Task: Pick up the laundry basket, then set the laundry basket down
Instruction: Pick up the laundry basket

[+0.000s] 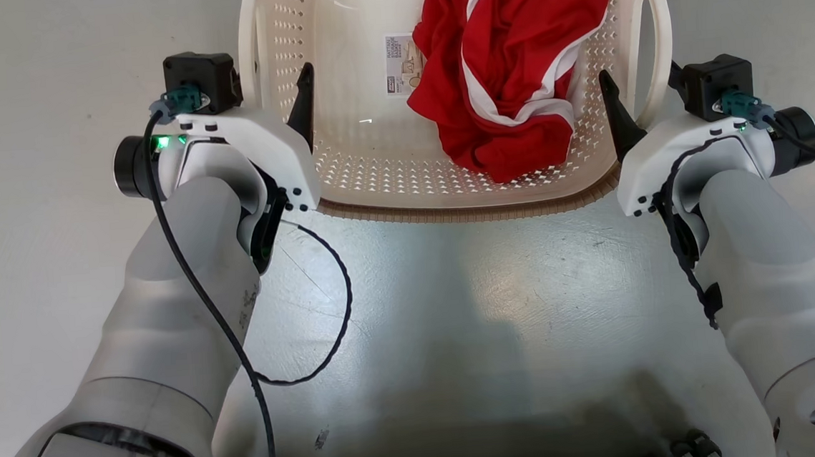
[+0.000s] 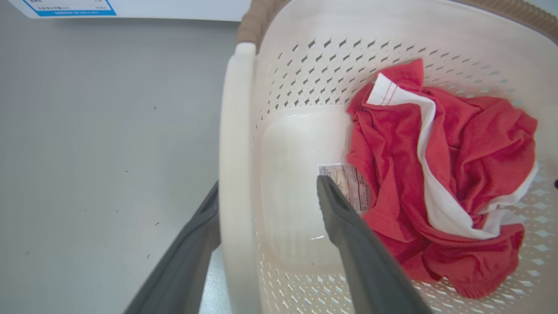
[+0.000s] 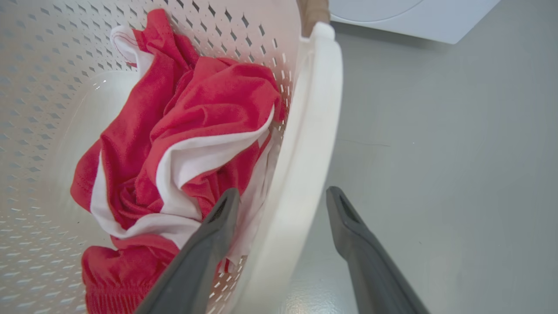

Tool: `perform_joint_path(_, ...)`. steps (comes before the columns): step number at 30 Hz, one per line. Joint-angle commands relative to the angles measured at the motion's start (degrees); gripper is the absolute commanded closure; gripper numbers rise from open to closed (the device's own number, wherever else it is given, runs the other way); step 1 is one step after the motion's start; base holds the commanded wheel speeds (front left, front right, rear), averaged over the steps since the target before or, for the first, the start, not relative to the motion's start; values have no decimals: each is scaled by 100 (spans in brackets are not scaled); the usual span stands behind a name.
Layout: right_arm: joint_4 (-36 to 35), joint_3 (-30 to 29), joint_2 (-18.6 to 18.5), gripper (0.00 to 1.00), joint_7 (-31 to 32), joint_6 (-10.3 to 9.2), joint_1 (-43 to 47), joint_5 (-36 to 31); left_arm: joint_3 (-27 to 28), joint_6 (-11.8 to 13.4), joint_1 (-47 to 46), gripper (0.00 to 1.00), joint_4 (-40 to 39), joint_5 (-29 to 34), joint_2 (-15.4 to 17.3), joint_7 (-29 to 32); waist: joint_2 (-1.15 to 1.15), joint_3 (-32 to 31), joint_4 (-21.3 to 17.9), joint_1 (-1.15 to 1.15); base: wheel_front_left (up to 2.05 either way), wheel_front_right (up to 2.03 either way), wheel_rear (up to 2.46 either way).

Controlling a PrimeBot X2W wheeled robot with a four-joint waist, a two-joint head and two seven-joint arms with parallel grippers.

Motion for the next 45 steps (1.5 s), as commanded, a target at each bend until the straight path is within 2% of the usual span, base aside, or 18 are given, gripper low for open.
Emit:
perform_joint_path(1,3,123,89,0,-76,35,117,60,48,33,-2,0,-27,-25,140,-36,0,1,6,0,0,0,0)
perform_joint_path(11,58,358,89,0,-103,35,118,260,-22,46,-6,0,-14,-70,140,-36,0,-8,3,0,0,0,0)
perform_joint_path(12,58,379,89,67,-99,35,112,267,-27,41,-3,0,-9,-77,140,-36,0,-10,1,0,0,0,0)
perform_joint_path(13,43,397,89,100,-105,35,101,300,-35,14,5,52,11,-103,140,-36,0,-15,-2,0,0,0,0)
perform_joint_path(14,65,452,89,100,-73,35,98,340,-56,-15,10,100,37,-130,140,-29,0,-22,-1,0,0,0,0)
perform_joint_path(23,-25,653,89,100,-4,35,109,418,-224,-64,33,100,67,-368,140,-30,0,-87,-17,0,0,0,0)
perform_joint_path(34,-80,898,89,100,180,35,215,558,-597,33,172,100,-25,-799,140,37,0,-247,15,0,0,0,0)
perform_joint_path(45,-37,1463,89,100,459,35,647,1065,-1004,157,649,100,9,-1193,140,150,0,-932,66,0,0,0,0)
